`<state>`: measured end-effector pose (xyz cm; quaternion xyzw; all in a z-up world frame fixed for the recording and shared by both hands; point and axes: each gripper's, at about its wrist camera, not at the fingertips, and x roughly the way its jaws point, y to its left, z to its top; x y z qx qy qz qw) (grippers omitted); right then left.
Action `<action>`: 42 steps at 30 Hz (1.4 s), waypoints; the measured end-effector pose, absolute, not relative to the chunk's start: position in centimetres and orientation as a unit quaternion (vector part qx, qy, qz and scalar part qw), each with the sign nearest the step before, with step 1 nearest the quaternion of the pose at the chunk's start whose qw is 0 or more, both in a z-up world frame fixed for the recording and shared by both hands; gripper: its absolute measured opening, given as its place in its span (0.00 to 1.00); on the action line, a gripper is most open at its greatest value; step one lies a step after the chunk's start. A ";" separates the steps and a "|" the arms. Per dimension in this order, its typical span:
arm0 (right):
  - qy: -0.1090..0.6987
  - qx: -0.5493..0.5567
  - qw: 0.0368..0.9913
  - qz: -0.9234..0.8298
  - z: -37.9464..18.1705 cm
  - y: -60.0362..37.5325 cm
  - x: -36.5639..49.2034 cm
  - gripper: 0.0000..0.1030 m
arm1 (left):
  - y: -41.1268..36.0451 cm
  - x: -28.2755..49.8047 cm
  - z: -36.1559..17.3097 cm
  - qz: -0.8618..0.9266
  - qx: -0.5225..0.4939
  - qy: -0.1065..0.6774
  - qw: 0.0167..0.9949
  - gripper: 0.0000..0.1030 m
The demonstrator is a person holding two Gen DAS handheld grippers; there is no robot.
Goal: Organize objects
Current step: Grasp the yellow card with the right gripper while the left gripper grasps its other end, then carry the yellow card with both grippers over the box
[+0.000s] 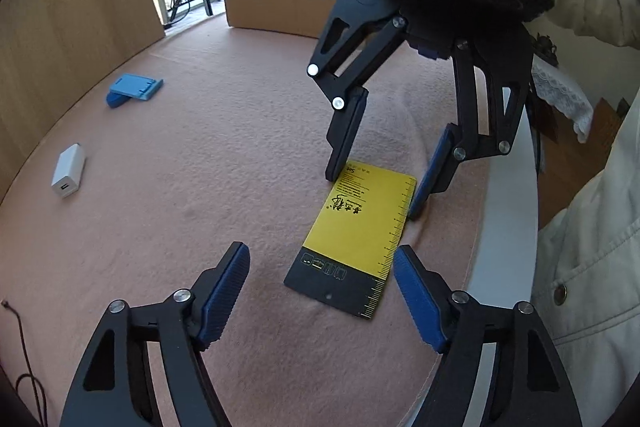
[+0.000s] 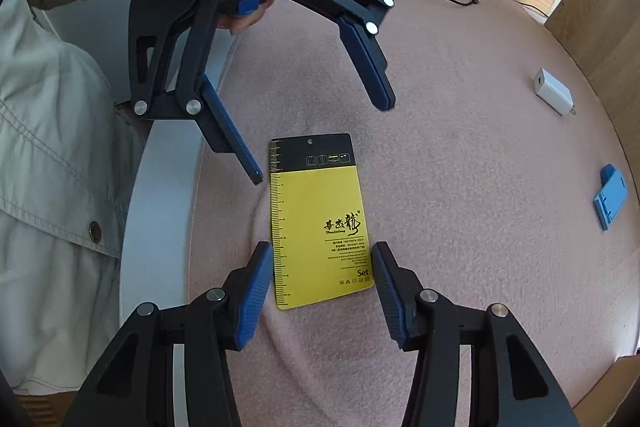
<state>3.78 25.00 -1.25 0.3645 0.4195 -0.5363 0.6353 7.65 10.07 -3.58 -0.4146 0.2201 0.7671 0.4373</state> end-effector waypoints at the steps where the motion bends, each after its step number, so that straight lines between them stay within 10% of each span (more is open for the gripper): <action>1: 0.422 0.361 0.638 -0.533 -1.3 24.9 3.7 0.45 | 10.2 7.7 -4.0 0.760 -0.419 0.227 0.441 0.69; 28: 0.480 0.272 0.637 -0.538 3.3 25.9 4.3 0.45 | 11.4 8.1 1.3 0.770 -0.381 0.257 0.443 0.55; 42: 0.498 0.226 0.590 -0.594 7.2 34.5 1.9 0.45 | 24.2 3.3 5.1 0.766 -0.336 0.330 0.438 0.55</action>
